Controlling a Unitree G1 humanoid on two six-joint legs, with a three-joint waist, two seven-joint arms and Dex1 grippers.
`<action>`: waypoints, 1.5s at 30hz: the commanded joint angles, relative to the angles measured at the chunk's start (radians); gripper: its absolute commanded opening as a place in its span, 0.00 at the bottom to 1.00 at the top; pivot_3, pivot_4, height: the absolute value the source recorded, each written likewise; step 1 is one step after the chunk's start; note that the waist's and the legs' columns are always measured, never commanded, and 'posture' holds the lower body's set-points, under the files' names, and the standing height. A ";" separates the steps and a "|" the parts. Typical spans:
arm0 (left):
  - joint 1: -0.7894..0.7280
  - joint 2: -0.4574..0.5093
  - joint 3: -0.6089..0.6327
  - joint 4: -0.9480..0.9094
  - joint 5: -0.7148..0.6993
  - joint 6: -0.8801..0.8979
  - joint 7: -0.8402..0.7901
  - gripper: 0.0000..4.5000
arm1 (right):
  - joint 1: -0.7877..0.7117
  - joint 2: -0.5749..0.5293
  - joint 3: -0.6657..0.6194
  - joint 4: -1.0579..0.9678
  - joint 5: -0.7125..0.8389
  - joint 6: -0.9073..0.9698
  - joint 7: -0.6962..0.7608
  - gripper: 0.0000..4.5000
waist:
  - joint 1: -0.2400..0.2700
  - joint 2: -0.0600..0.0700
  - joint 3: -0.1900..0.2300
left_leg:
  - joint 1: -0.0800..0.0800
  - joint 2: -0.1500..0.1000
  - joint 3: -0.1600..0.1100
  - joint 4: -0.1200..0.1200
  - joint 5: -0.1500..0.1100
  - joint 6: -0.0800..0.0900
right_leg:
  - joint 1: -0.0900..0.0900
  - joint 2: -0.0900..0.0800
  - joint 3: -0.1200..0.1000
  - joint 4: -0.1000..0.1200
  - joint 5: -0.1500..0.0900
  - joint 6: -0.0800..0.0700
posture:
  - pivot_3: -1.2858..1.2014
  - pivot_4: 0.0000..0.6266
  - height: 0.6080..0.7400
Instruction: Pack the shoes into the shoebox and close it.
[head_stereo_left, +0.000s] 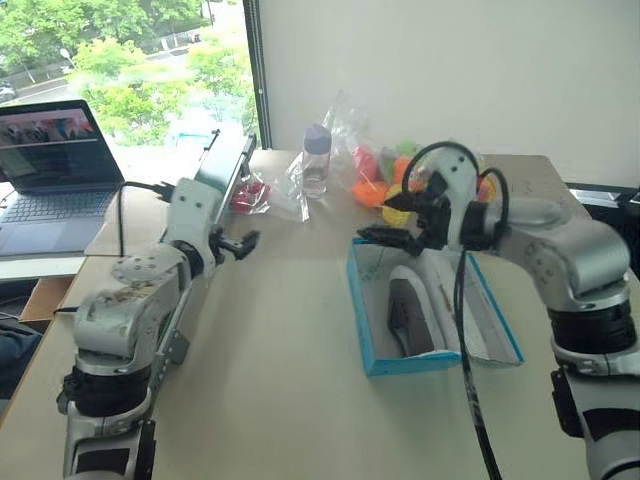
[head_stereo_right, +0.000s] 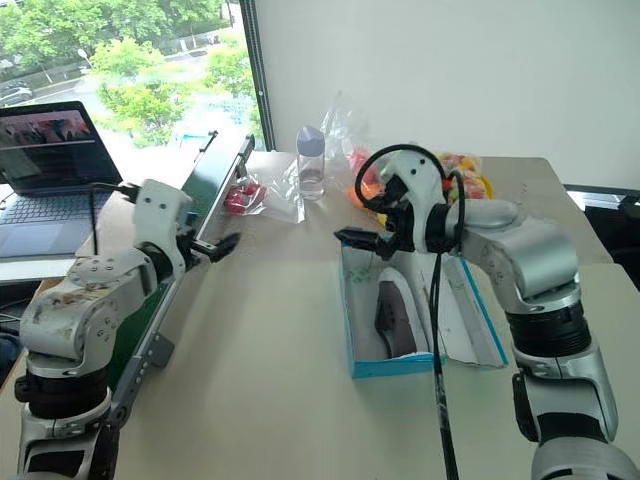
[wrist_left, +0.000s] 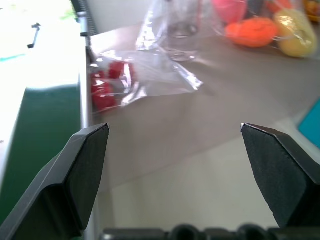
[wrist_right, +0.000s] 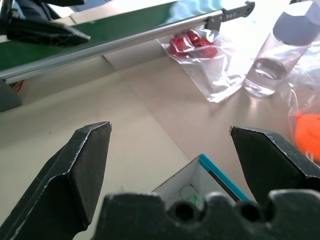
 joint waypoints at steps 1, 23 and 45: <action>0.030 -0.028 0.084 -0.086 0.013 -0.003 0.060 1.00 | 0.007 0.049 -0.025 0.013 -0.005 -0.100 0.017 1.00 | 0.002 0.000 0.000 | 0.000 0.000 0.000 0.000 0.000 0.000 | 0.000 0.000 0.000 0.000 0.001 -0.002 | 0.52 0.24 1.00; 0.220 -0.106 0.195 -0.093 0.057 -0.198 0.157 1.00 | 0.067 0.225 0.021 0.167 -0.155 -0.322 -0.004 1.00 | 0.004 0.000 0.000 | 0.001 0.000 0.000 0.000 0.000 -0.001 | 0.000 -0.001 0.000 0.000 0.005 -0.008 | 0.52 0.24 1.00; 0.174 -0.050 0.152 0.131 0.076 -0.339 0.109 1.00 | 0.072 0.279 0.030 0.128 -0.161 -0.286 -0.033 1.00 | 0.001 0.000 0.000 | 0.001 0.000 0.000 -0.001 0.000 -0.001 | -0.001 -0.001 -0.001 0.000 0.005 -0.008 | 0.52 0.24 1.00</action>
